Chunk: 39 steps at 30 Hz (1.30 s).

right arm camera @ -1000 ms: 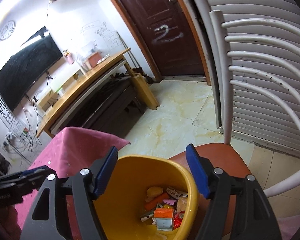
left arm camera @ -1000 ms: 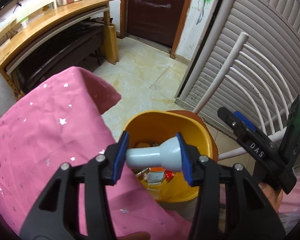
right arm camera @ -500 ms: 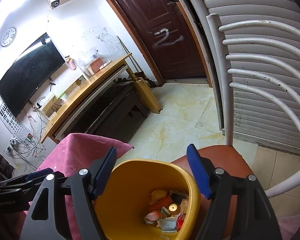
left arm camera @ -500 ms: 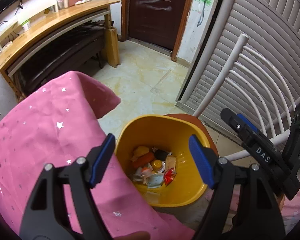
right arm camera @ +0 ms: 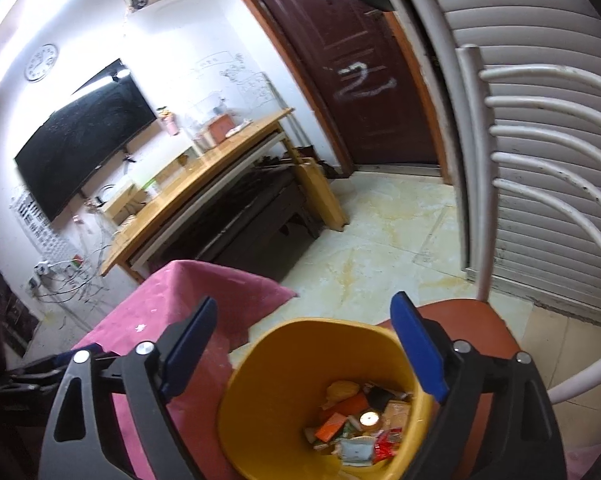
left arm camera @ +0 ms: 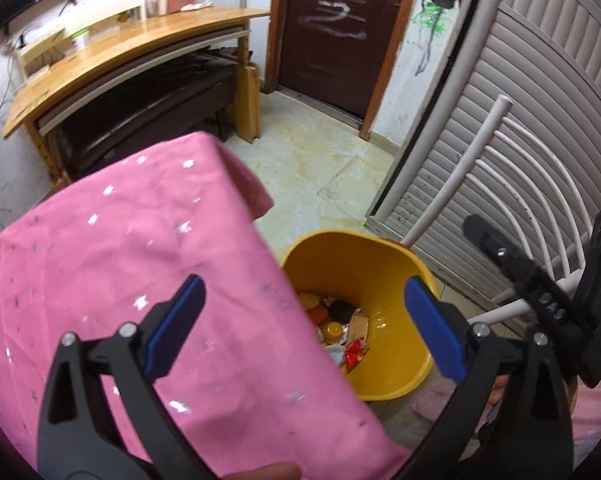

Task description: Collect trash

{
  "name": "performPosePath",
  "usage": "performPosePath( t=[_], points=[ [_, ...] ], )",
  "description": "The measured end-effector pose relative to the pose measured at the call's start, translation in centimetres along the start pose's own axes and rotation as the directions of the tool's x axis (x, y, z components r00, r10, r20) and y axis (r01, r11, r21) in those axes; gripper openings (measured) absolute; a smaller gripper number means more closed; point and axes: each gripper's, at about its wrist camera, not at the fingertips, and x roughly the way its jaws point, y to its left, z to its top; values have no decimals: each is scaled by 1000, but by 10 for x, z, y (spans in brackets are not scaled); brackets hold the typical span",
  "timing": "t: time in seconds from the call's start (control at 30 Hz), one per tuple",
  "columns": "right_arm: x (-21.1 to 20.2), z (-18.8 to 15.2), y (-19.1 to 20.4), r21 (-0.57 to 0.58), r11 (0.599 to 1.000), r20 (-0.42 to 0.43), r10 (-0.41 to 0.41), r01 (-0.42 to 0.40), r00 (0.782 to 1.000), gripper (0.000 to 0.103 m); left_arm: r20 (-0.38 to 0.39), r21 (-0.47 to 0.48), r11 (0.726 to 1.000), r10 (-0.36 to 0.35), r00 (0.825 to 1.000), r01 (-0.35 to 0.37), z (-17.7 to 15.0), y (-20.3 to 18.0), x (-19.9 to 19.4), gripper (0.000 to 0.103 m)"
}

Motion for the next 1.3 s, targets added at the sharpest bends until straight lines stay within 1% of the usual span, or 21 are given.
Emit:
performPosePath(
  t=[0.1, 0.2, 0.33, 0.5, 0.57, 0.73, 0.93, 1.0, 1.1, 1.17, 1.3],
  points=[
    [-2, -1, 15, -26, 999, -2, 37, -37, 999, 87, 16, -43, 999, 20, 1000, -19, -10, 17, -8, 96],
    [-2, -4, 37, -77, 995, -12, 64, -65, 998, 88, 33, -75, 996, 55, 998, -52, -19, 34, -16, 96],
    [0, -9, 67, -124, 984, -34, 125, -128, 992, 89, 78, -148, 983, 121, 990, -108, -31, 63, -34, 96],
    [1, -21, 110, -215, 958, -73, 178, -190, 981, 90, 109, -208, 967, 172, 979, -147, -45, 93, -55, 96],
    [1, -27, 126, -247, 947, -89, 190, -206, 978, 91, 128, -230, 959, 200, 972, -167, -53, 106, -67, 96],
    [0, -40, 165, -313, 920, -117, 210, -237, 971, 93, 156, -262, 945, 240, 958, -195, -70, 130, -89, 96],
    [0, -58, 194, -354, 896, -153, 227, -267, 962, 93, 191, -304, 929, 278, 942, -213, -87, 154, -115, 96],
    [0, -63, 205, -370, 886, -165, 233, -279, 958, 93, 206, -318, 920, 304, 930, -230, -93, 161, -125, 96],
    [0, -70, 220, -391, 872, -175, 242, -293, 954, 93, 221, -338, 909, 329, 918, -244, -102, 171, -135, 96],
    [1, -76, 232, -409, 860, -187, 247, -304, 951, 93, 225, -359, 897, 352, 909, -258, -109, 181, -143, 96],
    [4, -88, 256, -440, 835, -217, 258, -330, 942, 93, 229, -391, 879, 379, 897, -271, -120, 198, -154, 96]
  ],
)
